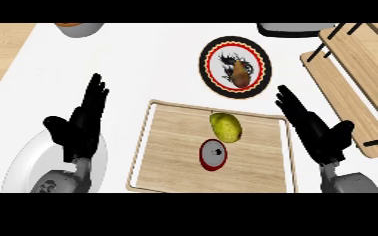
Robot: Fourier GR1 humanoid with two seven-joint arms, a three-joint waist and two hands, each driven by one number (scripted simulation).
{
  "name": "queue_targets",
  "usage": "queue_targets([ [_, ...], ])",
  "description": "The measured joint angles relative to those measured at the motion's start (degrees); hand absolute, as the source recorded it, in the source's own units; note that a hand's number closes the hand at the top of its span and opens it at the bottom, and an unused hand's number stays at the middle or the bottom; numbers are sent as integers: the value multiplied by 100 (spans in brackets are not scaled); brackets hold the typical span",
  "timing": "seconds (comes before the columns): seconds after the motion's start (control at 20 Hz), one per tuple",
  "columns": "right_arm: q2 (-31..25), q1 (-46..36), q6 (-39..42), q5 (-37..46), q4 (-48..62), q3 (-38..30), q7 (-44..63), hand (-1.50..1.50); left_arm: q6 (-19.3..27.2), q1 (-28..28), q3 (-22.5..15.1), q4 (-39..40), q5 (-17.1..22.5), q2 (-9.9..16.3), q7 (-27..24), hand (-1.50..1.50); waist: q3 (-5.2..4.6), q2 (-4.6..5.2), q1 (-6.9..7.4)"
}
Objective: Pick the can from the tray and place it in the tiered shelf
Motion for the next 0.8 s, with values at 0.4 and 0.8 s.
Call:
queue_targets([
  [0.4, -119, -788, -1209, 943, -634, -421, 283, -150, -639, -319, 346, -10, 222, 549, 258, 0, -122, -66, -24],
  [0.8, 639, -536, -1313, 278, -1667, -449, 471, -150, -1266, -558, 734, 95, 604, 815, 505, 0, -113, -51, -13],
])
